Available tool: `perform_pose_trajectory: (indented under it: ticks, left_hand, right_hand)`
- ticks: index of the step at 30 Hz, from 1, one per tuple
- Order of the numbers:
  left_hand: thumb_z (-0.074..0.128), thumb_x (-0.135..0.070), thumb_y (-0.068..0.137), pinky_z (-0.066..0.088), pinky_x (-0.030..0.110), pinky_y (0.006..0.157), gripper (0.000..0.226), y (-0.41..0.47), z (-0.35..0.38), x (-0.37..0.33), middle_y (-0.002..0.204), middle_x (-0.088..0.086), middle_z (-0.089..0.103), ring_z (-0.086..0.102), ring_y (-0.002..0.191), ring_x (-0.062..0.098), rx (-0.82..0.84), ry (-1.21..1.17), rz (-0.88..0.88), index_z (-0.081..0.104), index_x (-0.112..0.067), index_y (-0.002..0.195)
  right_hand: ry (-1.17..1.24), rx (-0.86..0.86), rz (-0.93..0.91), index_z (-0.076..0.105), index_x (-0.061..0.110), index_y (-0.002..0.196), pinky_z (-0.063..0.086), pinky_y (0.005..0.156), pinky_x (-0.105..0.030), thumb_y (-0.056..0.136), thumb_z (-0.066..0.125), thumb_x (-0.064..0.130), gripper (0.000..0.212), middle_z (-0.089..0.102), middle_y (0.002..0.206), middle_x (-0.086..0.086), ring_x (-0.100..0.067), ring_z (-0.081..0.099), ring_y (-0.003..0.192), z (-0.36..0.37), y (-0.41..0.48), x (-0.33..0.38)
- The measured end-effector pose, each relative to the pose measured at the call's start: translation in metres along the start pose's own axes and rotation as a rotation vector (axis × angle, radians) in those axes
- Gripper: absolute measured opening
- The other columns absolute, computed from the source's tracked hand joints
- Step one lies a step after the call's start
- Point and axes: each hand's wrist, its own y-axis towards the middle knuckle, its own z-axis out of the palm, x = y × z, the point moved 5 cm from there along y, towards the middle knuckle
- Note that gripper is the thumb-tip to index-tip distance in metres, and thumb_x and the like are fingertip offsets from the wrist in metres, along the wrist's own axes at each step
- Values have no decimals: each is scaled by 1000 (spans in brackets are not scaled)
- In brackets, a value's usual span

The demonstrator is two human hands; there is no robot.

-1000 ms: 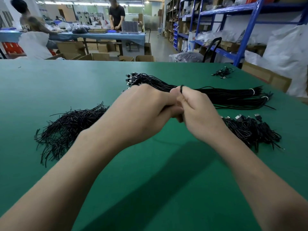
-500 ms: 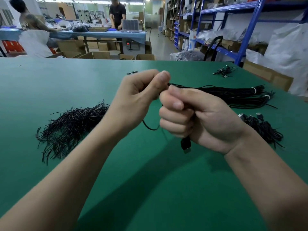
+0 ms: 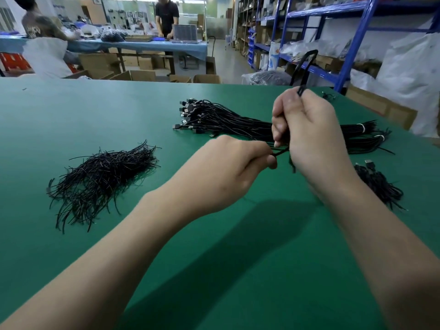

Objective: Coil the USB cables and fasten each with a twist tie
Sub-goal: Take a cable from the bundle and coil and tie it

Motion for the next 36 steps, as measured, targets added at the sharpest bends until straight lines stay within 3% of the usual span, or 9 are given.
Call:
perform_pose_trajectory:
  ticks: [5,10,15,20,24,27,29,33,36]
  left_hand:
    - [60,-32,100,29,20,52,26,-2,-41,3,52,-18,43,44,49,-2,-182,54,57,73,-17,84]
    - [60,-34,100,25,16,49,38,-6,-63,12,52,-4,44,37,50,9,-309,-71,54,65,-7,74]
    - [47,-25,105,30,26,55,40,-4,-53,18,60,-2,37,34,58,9,-363,-413,63,49,-1,73]
    - [40,-24,107,34,32,62,39,1,-10,23,70,15,42,38,67,12,-334,-654,-83,53,10,92]
    - [41,-31,104,33,28,59,28,-1,17,14,62,-10,45,37,59,7,-204,-561,-128,60,-15,90]
    - [43,-24,106,34,21,57,24,-3,26,1,62,-9,46,39,56,10,-89,-377,-63,46,-31,83]
    - [46,-19,106,37,33,59,24,-3,25,0,64,-4,50,40,56,17,-36,-239,-43,44,-30,84]
    - [49,-17,102,29,30,64,20,0,8,4,60,-23,42,40,54,10,-8,-62,-39,67,-19,92]
    - [54,-19,103,30,28,66,19,3,-9,5,61,-25,42,40,58,8,-2,48,-16,72,-15,99]
  right_hand:
    - [-393,162,-82,58,19,75,43,60,-28,109,39,30,41,62,60,4,-9,56,55,12,-7,2]
    - [159,610,232,54,10,65,22,45,-24,104,24,55,67,26,48,3,-14,23,45,36,-19,1]
    - [724,913,289,47,16,69,11,44,-25,102,33,36,41,17,55,6,-10,16,48,45,-35,26]
    - [946,701,228,44,18,75,13,45,-22,103,30,33,35,14,59,8,-8,14,49,36,-25,40]
    - [879,414,195,44,16,80,17,48,-22,108,28,30,35,20,57,9,-7,21,49,21,-11,35]
    - [546,213,178,45,14,80,17,50,-25,110,31,27,36,27,55,8,-9,24,48,15,-6,22]
    - [260,136,127,47,12,79,21,50,-28,111,33,25,37,32,55,5,-13,28,49,14,-6,18]
    - [-358,32,-133,53,12,81,43,59,-37,110,36,29,37,53,64,4,-16,50,58,17,-11,24]
    - [-566,-48,-227,55,12,85,45,66,-46,109,36,31,37,59,72,0,-23,56,66,15,-13,23]
